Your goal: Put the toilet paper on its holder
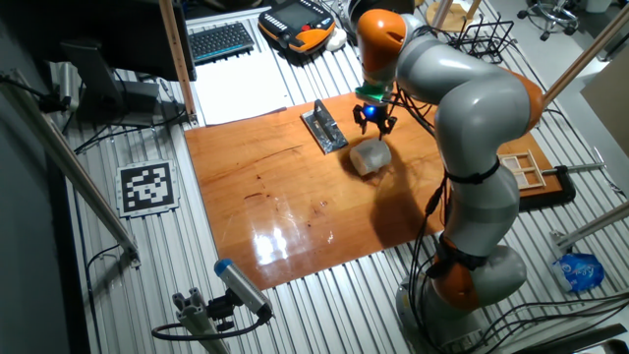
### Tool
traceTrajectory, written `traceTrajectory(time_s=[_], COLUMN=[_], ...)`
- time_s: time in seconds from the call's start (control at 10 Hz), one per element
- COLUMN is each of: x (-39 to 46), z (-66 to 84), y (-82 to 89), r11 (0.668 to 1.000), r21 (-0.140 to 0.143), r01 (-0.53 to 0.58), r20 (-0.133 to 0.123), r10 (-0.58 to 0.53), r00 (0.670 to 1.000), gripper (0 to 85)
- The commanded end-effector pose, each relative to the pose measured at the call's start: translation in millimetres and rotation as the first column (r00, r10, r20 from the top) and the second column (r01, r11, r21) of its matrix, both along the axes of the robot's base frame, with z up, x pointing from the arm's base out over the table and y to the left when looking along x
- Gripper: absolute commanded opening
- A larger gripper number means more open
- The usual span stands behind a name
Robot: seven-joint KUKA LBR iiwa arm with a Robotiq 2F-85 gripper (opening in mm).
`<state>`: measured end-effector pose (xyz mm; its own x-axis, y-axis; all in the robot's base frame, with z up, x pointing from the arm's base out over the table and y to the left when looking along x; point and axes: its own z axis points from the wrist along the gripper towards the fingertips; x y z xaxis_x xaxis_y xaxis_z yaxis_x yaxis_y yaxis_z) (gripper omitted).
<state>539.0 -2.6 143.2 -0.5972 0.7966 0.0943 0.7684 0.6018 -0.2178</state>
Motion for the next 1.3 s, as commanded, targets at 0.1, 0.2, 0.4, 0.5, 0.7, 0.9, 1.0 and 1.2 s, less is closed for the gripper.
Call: traceTrajectory(time_s=[0.1, 0.2, 0.4, 0.5, 0.7, 0.9, 1.0, 1.2], x=[3.6, 4.3, 3.1, 3.1, 4.2, 6.3, 8.9, 11.5], z=[3.9, 3.3, 3.4, 3.4, -1.6, -3.3, -2.7, -5.0], y=[-0.5, 0.3, 1.0, 0.7, 0.1, -2.8, -5.2, -5.9], r11=[1.0, 0.999, 0.993, 0.988, 0.993, 0.996, 0.996, 0.993], r21=[0.003, 0.009, 0.015, 0.008, 0.041, 0.083, 0.091, 0.087], r01=[0.001, -0.034, -0.118, -0.152, -0.106, -0.036, -0.012, 0.085], r20=[-0.005, 0.029, 0.03, 0.036, 0.09, 0.132, 0.114, 0.102], r10=[-0.001, 0.034, 0.118, 0.151, 0.102, 0.025, 0.002, -0.094], r00=[1.0, 0.999, 0.993, 0.988, 0.991, 0.991, 0.993, 0.99], gripper=[51.0, 51.0, 85.0, 85.0, 85.0, 85.0, 85.0, 85.0])
